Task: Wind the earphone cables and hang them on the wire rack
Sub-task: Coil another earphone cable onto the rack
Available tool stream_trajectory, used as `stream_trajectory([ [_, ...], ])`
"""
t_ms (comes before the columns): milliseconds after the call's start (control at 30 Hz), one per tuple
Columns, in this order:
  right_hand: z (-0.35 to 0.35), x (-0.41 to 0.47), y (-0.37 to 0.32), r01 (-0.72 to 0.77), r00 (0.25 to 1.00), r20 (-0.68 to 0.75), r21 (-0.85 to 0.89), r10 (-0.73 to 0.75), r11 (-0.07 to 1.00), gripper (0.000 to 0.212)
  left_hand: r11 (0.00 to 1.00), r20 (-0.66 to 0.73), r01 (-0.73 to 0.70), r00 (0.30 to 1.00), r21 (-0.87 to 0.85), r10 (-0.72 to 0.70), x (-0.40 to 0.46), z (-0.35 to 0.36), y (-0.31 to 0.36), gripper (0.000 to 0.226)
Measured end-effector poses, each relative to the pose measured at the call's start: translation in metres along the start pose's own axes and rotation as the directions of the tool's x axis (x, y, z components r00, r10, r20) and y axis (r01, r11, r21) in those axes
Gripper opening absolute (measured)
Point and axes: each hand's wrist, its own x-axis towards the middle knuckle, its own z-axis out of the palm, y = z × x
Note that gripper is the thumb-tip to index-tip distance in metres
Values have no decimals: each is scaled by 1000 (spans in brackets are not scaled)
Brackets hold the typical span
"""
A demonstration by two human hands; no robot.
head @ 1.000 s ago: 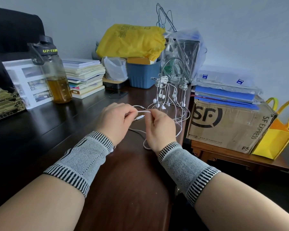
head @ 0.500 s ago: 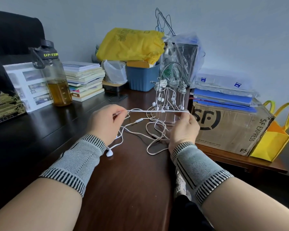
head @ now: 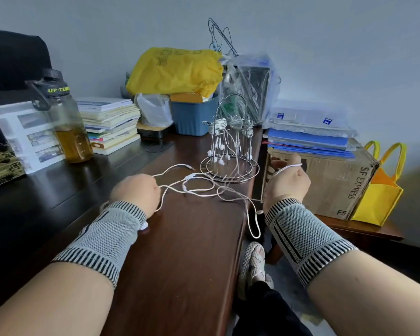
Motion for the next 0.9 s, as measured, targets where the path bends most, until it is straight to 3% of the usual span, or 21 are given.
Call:
stream_trajectory([
  [67,1,0,3,1,1000,13,-26,-1,1000,50,990,44,138,989,19,-138,3,1,-10,28],
  [133,5,-2,7,19,999,48,-29,-18,999,51,991,55,133,990,6,-133,1,1,-9,29],
  [267,13,-9,15,113,974,215,-175,-74,978,48,964,-31,-223,975,-144,221,-13,-10,16,49],
  [367,17,-12,21,222,922,379,-343,-81,913,42,889,76,-396,903,-231,422,-21,-8,31,53],
  [433,19,-12,24,364,868,489,-499,-91,786,38,890,171,-373,890,-262,423,-19,-3,30,50],
  [500,20,-13,27,520,806,587,-644,-73,561,33,906,198,-320,904,-278,380,-16,0,24,46],
  [633,22,-16,25,619,759,643,-761,99,196,25,911,176,-263,928,-317,329,-12,4,15,46],
  [700,24,-18,23,649,738,659,-752,142,117,17,910,156,-239,940,-338,305,-10,7,13,52],
  [800,25,-20,24,667,727,680,-733,98,138,22,922,102,-190,966,-339,236,-7,9,11,56],
  [900,19,-15,22,544,819,571,-737,-61,402,21,974,37,-82,995,-213,92,-3,7,5,40],
])
